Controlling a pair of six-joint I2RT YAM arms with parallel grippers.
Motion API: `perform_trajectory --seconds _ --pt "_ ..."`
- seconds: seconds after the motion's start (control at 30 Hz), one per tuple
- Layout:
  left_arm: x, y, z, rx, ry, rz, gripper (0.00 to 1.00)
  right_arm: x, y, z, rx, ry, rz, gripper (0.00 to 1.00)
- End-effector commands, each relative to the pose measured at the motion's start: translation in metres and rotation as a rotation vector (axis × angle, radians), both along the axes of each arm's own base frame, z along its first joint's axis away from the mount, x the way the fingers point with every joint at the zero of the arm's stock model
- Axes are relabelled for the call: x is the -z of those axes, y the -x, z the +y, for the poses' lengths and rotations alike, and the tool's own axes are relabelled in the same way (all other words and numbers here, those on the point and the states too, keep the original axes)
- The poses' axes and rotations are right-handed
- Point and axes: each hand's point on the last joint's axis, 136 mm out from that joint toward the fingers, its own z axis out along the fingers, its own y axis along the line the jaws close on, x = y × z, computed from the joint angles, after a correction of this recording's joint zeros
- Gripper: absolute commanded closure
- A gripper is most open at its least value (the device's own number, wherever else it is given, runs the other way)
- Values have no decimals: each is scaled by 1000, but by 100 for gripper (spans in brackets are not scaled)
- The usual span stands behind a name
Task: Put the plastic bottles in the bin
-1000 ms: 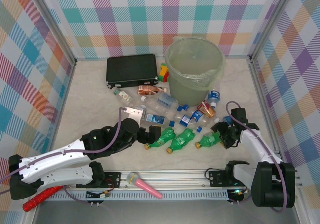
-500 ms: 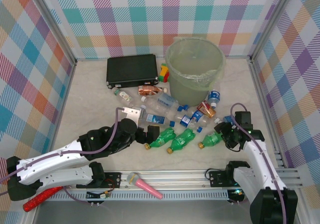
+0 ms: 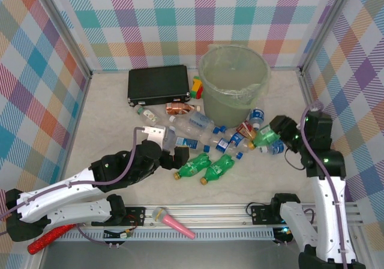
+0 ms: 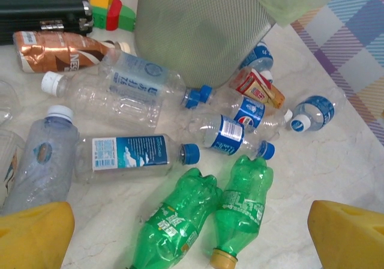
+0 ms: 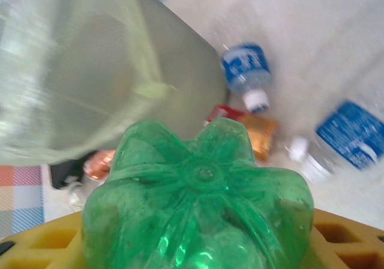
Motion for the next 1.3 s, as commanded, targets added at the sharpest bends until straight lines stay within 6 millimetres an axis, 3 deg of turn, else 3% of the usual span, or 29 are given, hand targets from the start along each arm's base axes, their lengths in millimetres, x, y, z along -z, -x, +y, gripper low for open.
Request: perform_trajectory --seconds 0.0,0.1,0.2,0.33,0.57,0.67,0.8,1.0,1.27 --pt "-20 -2 7 -26 12 -47 1 -48 -18 -2 -26 47 -105 40" --pt "-27 -6 15 -62 8 -68 0 -88 -38 0 -44 60 -187 41" --pt "-38 -14 38 -172 -27 -108 0 -120 -59 3 -70 68 -256 41" --pt "-56 -18 71 -306 -56 -147 0 -146 -91 7 -97 91 -323 42" --pt "-70 -10 88 -307 27 -162 0 -178 -149 40 -173 284 -443 41" --pt "-70 -7 94 -313 42 -152 1 -176 -176 62 -223 431 -459 41" --pt "-72 -3 101 -313 44 -147 1 -156 -202 88 -285 553 -451 41" --pt "-77 -1 112 -324 35 -156 0 -122 -213 130 -384 681 -465 40" --pt "-74 0 108 -304 29 -149 0 -63 -208 143 -439 667 -380 39"
